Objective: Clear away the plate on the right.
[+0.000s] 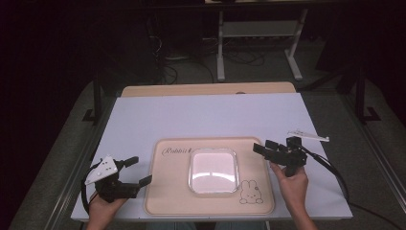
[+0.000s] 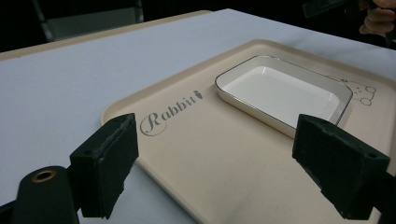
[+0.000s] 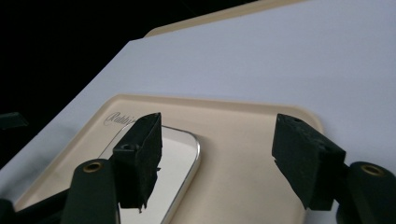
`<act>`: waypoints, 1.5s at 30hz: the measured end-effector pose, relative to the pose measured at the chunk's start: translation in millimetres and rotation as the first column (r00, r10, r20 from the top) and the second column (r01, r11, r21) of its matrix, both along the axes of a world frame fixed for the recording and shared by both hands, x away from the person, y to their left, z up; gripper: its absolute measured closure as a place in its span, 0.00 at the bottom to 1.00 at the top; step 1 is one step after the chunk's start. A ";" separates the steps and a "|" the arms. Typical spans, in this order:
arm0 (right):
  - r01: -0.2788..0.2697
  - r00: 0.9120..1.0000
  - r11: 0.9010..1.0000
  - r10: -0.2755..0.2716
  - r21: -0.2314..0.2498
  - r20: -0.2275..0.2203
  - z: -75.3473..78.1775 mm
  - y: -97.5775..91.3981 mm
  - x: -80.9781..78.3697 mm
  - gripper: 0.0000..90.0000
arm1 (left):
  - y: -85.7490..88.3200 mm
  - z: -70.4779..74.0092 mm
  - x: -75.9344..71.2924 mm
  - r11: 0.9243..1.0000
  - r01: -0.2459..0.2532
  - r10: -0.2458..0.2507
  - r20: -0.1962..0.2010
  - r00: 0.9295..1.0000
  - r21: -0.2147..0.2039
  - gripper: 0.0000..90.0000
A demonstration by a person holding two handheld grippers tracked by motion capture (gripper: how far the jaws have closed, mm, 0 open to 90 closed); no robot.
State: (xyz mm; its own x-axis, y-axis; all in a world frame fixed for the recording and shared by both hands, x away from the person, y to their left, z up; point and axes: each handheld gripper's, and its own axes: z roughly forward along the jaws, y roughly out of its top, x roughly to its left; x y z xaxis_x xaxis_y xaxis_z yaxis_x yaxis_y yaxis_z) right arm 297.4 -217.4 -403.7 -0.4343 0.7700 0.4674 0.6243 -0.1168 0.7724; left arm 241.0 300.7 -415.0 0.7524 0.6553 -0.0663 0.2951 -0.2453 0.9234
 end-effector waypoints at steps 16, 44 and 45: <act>-0.002 0.988 0.993 0.020 -0.120 0.152 12.4 -25.1 -0.4 0.27 | -0.2 -1.0 1.7 1.000 -0.002 0.002 -0.012 1.000 -0.019 0.16; 0.084 0.972 0.956 -0.017 -0.281 0.234 10.6 -73.8 -38.0 0.19 | -1.7 -1.6 2.8 1.000 -0.006 0.005 -0.017 1.000 -0.019 0.16; 0.083 0.972 0.955 -0.015 -0.284 0.235 9.5 -74.3 -39.5 0.19 | -1.8 -1.7 2.8 1.000 -0.005 0.005 -0.018 1.000 -0.018 0.16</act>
